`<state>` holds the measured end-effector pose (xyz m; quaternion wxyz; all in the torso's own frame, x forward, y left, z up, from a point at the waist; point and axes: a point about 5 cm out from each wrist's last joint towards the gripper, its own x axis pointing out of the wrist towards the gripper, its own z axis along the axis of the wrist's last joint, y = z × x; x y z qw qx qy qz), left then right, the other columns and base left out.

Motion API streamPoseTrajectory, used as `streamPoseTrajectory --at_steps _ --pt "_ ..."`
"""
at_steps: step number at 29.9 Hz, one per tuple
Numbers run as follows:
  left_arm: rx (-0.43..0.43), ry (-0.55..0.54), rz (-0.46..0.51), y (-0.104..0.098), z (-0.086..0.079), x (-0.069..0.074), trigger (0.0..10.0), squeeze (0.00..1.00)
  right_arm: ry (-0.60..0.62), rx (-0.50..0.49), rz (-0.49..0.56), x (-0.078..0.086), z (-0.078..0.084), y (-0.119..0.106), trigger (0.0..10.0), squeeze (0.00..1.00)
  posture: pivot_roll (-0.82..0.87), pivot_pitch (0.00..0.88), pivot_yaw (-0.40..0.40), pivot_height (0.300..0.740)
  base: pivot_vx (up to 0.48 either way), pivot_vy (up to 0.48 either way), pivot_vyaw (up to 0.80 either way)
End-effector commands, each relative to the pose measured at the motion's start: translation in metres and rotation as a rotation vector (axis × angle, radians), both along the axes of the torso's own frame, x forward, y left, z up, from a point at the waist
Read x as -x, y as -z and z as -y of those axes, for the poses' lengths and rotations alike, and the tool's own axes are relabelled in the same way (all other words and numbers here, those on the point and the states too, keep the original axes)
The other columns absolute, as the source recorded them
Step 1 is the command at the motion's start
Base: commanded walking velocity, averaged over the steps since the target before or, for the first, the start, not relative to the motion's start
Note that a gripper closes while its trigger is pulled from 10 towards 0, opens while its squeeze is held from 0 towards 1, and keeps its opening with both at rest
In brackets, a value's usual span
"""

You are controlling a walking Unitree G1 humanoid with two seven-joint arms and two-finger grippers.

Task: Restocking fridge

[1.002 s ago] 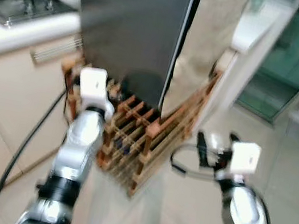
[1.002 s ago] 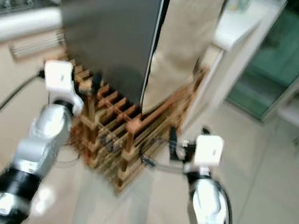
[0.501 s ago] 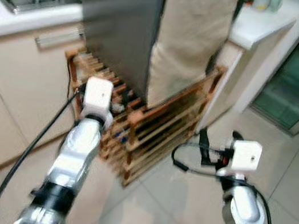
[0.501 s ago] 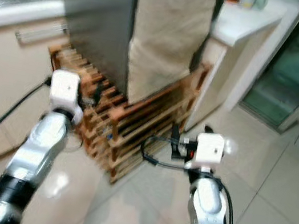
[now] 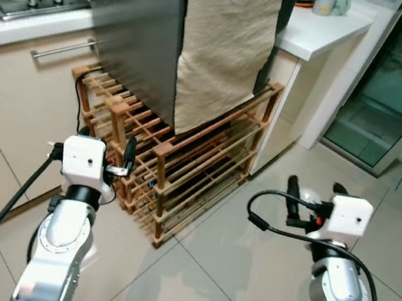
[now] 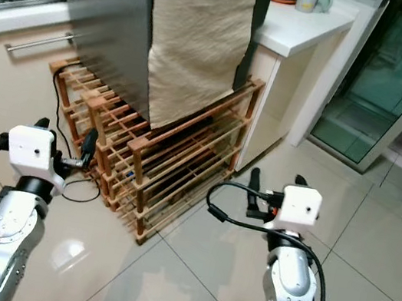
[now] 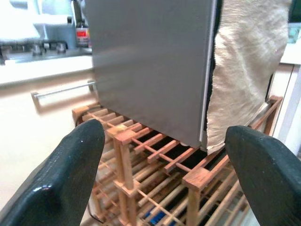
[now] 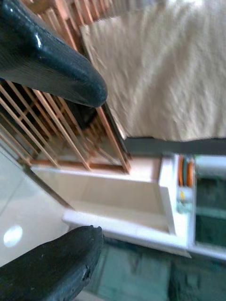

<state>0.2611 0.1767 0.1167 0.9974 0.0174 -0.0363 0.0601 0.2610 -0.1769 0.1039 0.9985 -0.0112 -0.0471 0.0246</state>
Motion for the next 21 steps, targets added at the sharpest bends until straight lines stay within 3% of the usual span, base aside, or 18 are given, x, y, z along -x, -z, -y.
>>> streamPoseTrajectory --at_steps 1,12,21 --pt "0.032 -0.027 0.028 -0.011 0.001 -0.009 10.0 0.0 0.016 0.009 -0.004 -0.001 0.006 0.001 10.0 0.0 -0.1 0.0 0.013 0.74 0.48 0.0 0.46" --pt "0.024 -0.007 0.009 -0.018 0.006 -0.024 10.0 0.0 -0.01 0.016 0.001 -0.003 0.0 0.001 10.0 0.0 -0.1 0.0 0.019 0.74 0.48 0.0 0.04" --pt "0.012 0.064 0.025 -0.021 0.018 -0.027 10.0 0.0 -0.016 0.013 0.004 -0.004 -0.002 0.001 10.0 0.0 -0.11 0.0 0.023 0.74 0.48 0.0 0.0"
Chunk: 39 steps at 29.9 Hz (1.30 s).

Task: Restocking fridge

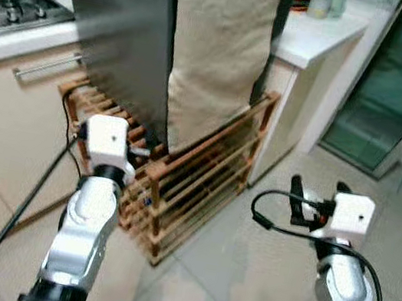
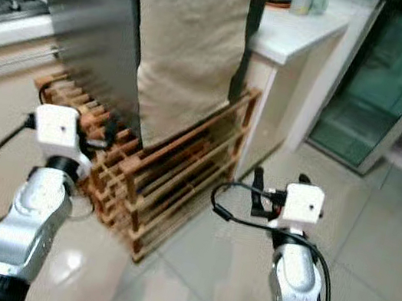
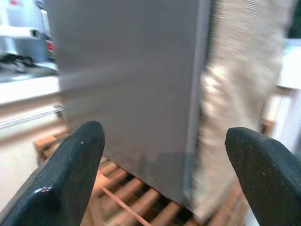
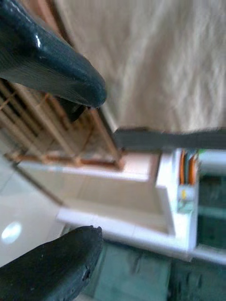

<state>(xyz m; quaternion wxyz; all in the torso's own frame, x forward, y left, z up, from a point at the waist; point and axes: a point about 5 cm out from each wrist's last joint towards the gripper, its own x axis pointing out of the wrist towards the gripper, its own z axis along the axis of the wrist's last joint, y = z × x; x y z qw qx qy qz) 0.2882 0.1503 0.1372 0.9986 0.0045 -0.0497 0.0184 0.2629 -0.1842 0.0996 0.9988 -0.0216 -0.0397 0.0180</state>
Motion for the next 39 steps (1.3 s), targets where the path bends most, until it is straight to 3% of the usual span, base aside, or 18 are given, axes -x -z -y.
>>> streamPoseTrajectory --at_steps 1,8,13,18,25,27,29,34,39 --pt "-0.013 -0.006 0.003 -0.001 -0.006 -0.001 10.0 0.0 -0.033 -0.008 0.018 -0.003 -0.009 -0.003 10.0 0.0 -0.1 0.0 0.021 0.74 0.48 0.0 0.0" --pt "-0.099 -0.002 0.072 -0.015 -0.005 -0.009 10.0 0.0 -0.043 -0.009 0.018 -0.004 -0.011 -0.002 10.0 0.0 -0.1 0.0 0.021 0.74 0.274 0.0 0.0" --pt "-0.008 -0.064 0.021 -0.02 -0.018 -0.025 10.0 0.0 -0.056 -0.014 0.015 -0.005 -0.014 -0.001 10.0 0.0 -0.1 0.0 0.018 0.74 0.0 0.0 0.0" --pt "0.049 -0.021 0.041 -0.03 -0.013 -0.029 10.0 0.0 -0.077 -0.022 0.007 -0.003 -0.015 0.0 10.0 0.0 -0.1 0.0 0.022 0.74 0.0 0.0 0.0" --pt "0.047 0.155 0.042 -0.036 -0.003 -0.035 10.0 0.0 -0.076 -0.021 -0.004 0.0 -0.014 0.003 10.0 0.0 -0.11 0.0 0.023 0.74 0.0 0.0 0.0" --pt "0.016 0.274 0.008 -0.034 0.005 -0.04 10.0 0.0 -0.099 -0.027 -0.016 0.001 -0.016 0.005 10.0 0.0 -0.11 0.0 0.023 0.74 0.0 0.0 0.0" --pt "0.002 0.321 -0.012 -0.033 0.008 -0.043 10.0 0.0 -0.128 -0.034 -0.026 0.001 -0.019 0.006 10.0 0.0 -0.11 0.0 0.023 0.74 0.0 0.0 0.0" --pt "-0.024 0.344 -0.014 -0.033 0.014 -0.052 10.0 0.0 -0.177 -0.03 -0.057 0.005 -0.024 0.011 10.0 0.0 -0.12 0.0 0.021 0.74 0.0 0.0 0.0" --pt "0.027 0.41 0.001 -0.036 0.03 -0.053 10.0 0.0 -0.174 -0.022 -0.07 0.008 -0.021 0.014 10.0 0.0 -0.12 0.0 0.014 0.74 0.0 0.0 0.0"
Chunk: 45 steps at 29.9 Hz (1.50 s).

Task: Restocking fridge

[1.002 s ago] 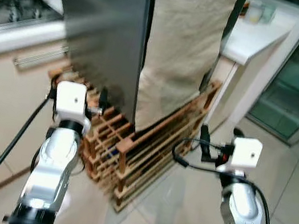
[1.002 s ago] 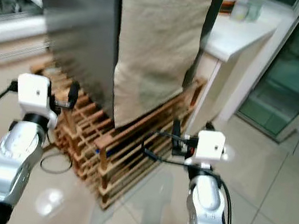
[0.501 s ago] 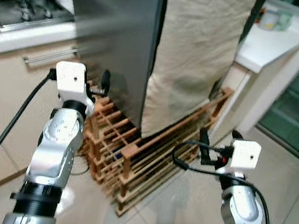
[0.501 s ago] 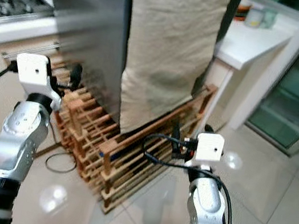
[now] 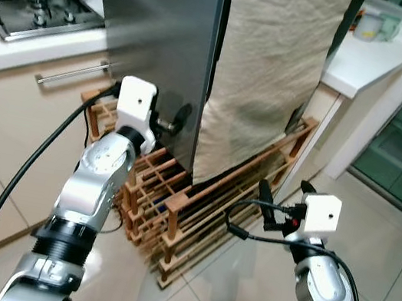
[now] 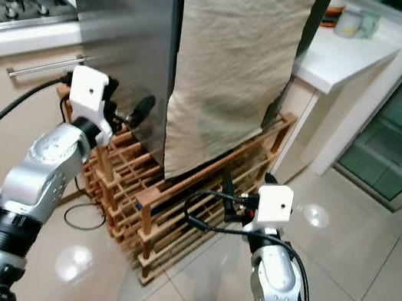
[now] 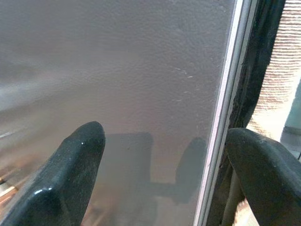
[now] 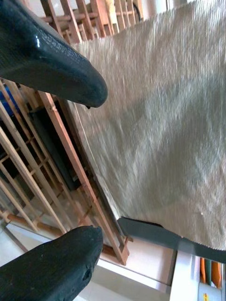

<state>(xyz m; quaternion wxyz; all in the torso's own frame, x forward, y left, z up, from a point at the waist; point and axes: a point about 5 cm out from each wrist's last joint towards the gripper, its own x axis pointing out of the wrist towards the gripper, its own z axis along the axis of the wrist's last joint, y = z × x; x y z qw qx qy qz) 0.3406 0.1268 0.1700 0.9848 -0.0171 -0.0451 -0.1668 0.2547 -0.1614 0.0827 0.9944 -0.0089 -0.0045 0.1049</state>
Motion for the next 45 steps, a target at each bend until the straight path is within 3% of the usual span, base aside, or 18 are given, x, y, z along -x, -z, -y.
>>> streamPoseTrajectory --at_steps 1,4,6,13,19,21,23,32,38,43,45 --pt "0.016 0.062 0.01 -0.003 0.012 0.0 10.0 0.0 -0.001 -0.004 0.002 0.0 0.003 -0.002 10.0 0.0 -0.13 0.0 0.013 0.74 0.0 0.0 0.0" --pt "0.036 0.118 0.015 -0.004 0.021 0.002 10.0 0.0 -0.005 -0.002 -0.002 0.0 0.004 -0.002 10.0 0.0 -0.13 0.0 0.012 0.74 0.0 0.0 0.0" --pt "0.066 0.215 0.031 -0.01 0.033 0.006 10.0 0.0 -0.008 0.001 -0.005 -0.002 0.005 -0.002 10.0 0.0 -0.13 0.0 0.009 0.74 0.0 0.0 0.0" --pt "0.095 0.27 0.049 -0.017 0.04 0.008 10.0 0.0 -0.009 0.002 -0.003 -0.004 0.005 -0.001 10.0 0.0 -0.12 0.0 0.008 0.74 0.0 0.0 0.0" --pt "0.084 0.264 0.049 -0.014 0.046 0.001 10.0 0.0 -0.014 -0.001 -0.003 -0.005 0.002 0.0 10.0 0.0 -0.12 0.0 0.005 0.74 0.0 0.0 0.0" --pt "0.103 0.17 0.045 -0.015 0.042 -0.01 10.0 0.0 -0.017 0.0 0.0 -0.005 0.002 -0.001 10.0 0.0 -0.12 0.0 0.007 0.74 0.0 0.0 0.0" --pt "0.122 0.155 0.055 -0.019 0.043 -0.013 10.0 0.0 -0.016 0.002 0.002 -0.006 0.002 -0.001 10.0 0.0 -0.13 0.0 0.01 0.74 0.0 0.0 0.0" --pt "0.158 0.214 0.076 -0.025 0.053 -0.011 10.0 0.0 -0.007 0.007 0.005 -0.003 0.006 -0.002 10.0 0.0 -0.14 0.0 0.012 0.74 0.0 0.0 0.0" --pt "0.168 0.288 0.102 -0.031 0.064 -0.002 10.0 0.0 -0.002 0.007 0.001 -0.002 0.006 -0.001 10.0 0.0 -0.14 0.0 0.014 0.74 0.0 0.0 0.0" --pt "0.15 0.273 0.079 -0.023 0.065 -0.002 10.0 0.0 -0.004 0.005 -0.001 -0.002 0.005 -0.001 10.0 0.0 -0.14 0.0 0.014 0.74 0.0 0.0 0.0" --pt "0.133 0.204 0.058 -0.02 0.066 -0.007 10.0 0.0 -0.006 0.002 -0.002 -0.003 0.003 -0.001 10.0 0.0 -0.13 0.0 0.015 0.74 0.0 0.0 0.0"
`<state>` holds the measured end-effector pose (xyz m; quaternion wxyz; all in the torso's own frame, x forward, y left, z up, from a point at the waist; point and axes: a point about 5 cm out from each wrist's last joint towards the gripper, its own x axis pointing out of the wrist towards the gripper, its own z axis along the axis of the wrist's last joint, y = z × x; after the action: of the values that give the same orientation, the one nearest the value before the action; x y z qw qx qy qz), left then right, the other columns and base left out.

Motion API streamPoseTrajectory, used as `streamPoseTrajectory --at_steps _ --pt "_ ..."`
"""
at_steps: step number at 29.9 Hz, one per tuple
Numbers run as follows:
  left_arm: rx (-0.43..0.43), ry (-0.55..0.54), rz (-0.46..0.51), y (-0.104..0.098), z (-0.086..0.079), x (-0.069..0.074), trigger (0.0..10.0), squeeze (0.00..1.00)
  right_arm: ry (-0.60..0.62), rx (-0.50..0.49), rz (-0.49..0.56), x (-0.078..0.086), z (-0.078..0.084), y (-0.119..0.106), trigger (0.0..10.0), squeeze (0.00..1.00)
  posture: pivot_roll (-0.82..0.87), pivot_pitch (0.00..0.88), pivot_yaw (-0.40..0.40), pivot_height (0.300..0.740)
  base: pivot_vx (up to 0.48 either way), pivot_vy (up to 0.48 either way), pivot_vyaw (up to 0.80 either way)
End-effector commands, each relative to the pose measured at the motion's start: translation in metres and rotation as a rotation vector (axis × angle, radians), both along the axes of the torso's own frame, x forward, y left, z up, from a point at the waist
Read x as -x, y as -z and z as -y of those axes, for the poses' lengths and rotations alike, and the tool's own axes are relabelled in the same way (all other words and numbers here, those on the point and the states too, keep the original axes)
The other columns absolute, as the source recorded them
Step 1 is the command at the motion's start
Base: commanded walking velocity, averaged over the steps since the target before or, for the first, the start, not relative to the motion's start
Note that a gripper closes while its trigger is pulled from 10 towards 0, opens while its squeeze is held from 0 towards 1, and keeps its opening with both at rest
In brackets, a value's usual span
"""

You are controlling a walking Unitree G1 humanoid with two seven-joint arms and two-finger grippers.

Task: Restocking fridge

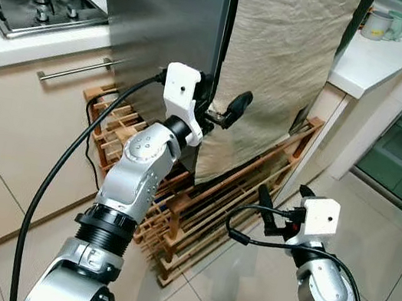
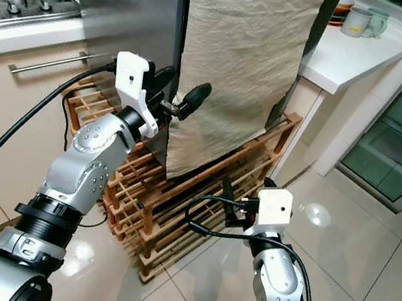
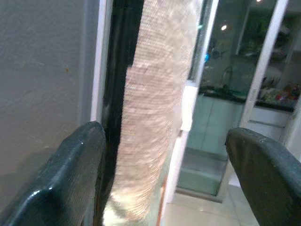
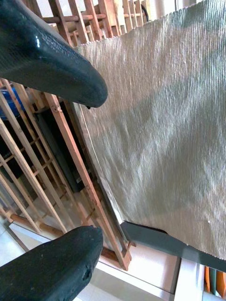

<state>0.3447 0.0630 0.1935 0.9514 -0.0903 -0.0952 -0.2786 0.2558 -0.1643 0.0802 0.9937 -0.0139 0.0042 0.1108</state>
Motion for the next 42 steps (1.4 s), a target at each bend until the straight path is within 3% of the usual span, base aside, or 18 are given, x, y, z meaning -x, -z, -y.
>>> streamPoseTrajectory --at_steps 1,13,16,18,19,21,25,27,35,39,40,42 --pt "-0.021 -0.032 -0.023 0.003 0.002 -0.003 10.0 0.0 0.005 -0.01 0.014 -0.001 0.001 -0.003 10.0 0.0 -0.13 0.0 0.015 0.74 0.0 0.0 0.0" --pt "-0.054 -0.057 -0.087 0.015 0.009 -0.005 10.0 0.0 0.007 -0.007 0.009 -0.001 0.002 -0.002 10.0 0.0 -0.14 0.0 0.017 0.74 0.0 0.0 0.0" --pt "-0.028 0.224 -0.041 0.014 0.039 0.011 10.0 0.0 0.007 -0.007 0.008 0.0 0.003 -0.002 10.0 0.0 -0.14 0.0 0.011 0.74 0.0 0.0 0.0" --pt "-0.086 0.369 0.005 0.017 0.052 0.021 10.0 0.0 -0.002 -0.006 0.013 -0.001 0.001 -0.004 10.0 0.0 -0.14 0.0 0.009 0.74 0.0 0.0 0.0" --pt "-0.086 0.369 0.005 0.017 0.052 0.021 10.0 0.0 -0.002 -0.006 0.013 -0.001 0.001 -0.004 10.0 0.0 -0.14 0.0 0.009 0.74 0.0 0.0 0.0" --pt "-0.051 0.517 0.028 0.012 0.063 0.028 10.0 0.0 -0.042 -0.016 0.049 -0.005 -0.008 -0.015 10.0 0.0 -0.14 0.0 0.01 0.74 0.0 0.0 0.0" --pt "0.014 0.61 0.022 0.008 0.081 0.036 10.0 0.0 -0.087 -0.03 0.068 -0.004 -0.018 -0.024 10.0 0.0 -0.14 0.0 0.01 0.74 0.0 0.0 0.0" --pt "0.121 0.669 0.009 -0.001 0.1 0.042 10.0 0.0 -0.117 -0.027 0.063 0.0 -0.021 -0.026 10.0 0.0 -0.15 0.0 0.01 0.74 0.0 0.0 0.0" --pt "0.179 0.75 0.005 -0.008 0.125 0.05 10.0 0.0 -0.065 0.005 0.009 0.015 0.001 -0.018 10.0 0.0 -0.17 0.0 0.013 0.74 0.0 0.0 0.0" --pt "0.173 0.743 0.007 -0.007 0.122 0.048 10.0 0.0 -0.1 0.02 -0.04 0.023 0.001 -0.015 10.0 0.0 -0.18 0.0 0.015 0.74 0.0 0.0 0.0" --pt "0.159 0.715 0.009 -0.004 0.115 0.046 10.0 0.0 -0.057 0.065 -0.12 0.032 0.011 -0.006 10.0 0.0 -0.18 0.0 0.012 0.74 0.0 0.0 0.0" --pt "0.146 0.695 0.011 -0.002 0.112 0.046 10.0 0.0 0.0 0.078 -0.167 0.038 0.019 0.0 10.0 0.0 -0.18 0.0 0.012 0.74 0.0 0.0 0.0"
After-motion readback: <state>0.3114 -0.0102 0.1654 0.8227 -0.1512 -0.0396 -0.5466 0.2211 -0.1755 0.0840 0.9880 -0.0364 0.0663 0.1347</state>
